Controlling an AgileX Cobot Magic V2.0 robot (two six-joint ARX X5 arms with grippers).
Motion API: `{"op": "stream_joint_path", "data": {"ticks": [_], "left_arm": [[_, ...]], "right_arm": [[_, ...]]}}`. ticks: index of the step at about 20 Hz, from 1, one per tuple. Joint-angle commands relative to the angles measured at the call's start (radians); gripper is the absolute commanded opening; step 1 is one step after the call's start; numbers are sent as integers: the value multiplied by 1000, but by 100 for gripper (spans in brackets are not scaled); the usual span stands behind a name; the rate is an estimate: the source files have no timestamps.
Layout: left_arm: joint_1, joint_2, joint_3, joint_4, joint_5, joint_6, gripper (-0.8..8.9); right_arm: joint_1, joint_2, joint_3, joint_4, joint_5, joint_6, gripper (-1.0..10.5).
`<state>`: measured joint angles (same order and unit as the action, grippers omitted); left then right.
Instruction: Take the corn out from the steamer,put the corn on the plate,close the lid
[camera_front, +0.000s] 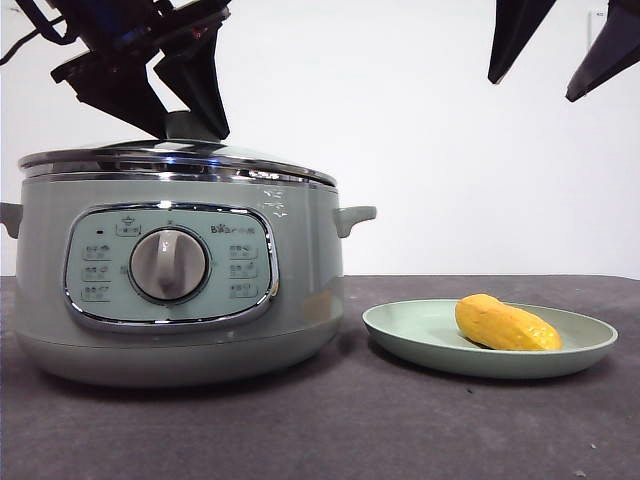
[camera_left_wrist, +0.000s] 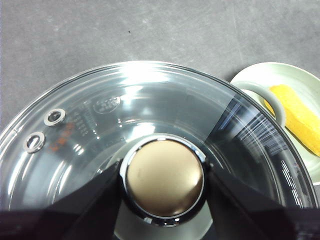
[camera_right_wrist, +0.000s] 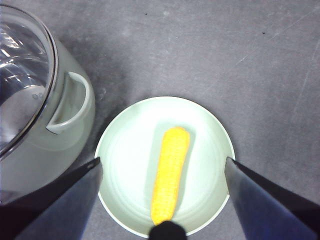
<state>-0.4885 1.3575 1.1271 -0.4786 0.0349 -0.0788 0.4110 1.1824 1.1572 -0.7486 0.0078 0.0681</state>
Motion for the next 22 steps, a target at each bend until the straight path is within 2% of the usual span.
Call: {"op": "stream_joint_path", "data": {"ticks": [1,3,4,11,17,19,21,22], "left_arm": [[-4,10,7,-3,-4,3,112],[-4,10,7,-6,-4,0,381],[-3,10,7,-10,-4,0,433],[-3,1,7,46,-8,0,441],[-4,-161,7,17,-3,0,437],[-4,-248,7,-63,-4,-4,395],[-4,-336,7,-162,-9,-3,200],[-4,-380,7,-204,-9,3,40]], "right_arm": [[2,2,-5,3,0,10,409],[2,2,-5,2,0,10,409],[2,2,-5,2,0,10,409],[2,2,-5,-2,0,10,409],[2,-8,-5,-22,-6,-1,406],[3,-33,-5,-34,-7,-12,405],[3,-75,-6,-52,-10,-16,357],[5,-108,-11,-51,-10,-16,263]]}}
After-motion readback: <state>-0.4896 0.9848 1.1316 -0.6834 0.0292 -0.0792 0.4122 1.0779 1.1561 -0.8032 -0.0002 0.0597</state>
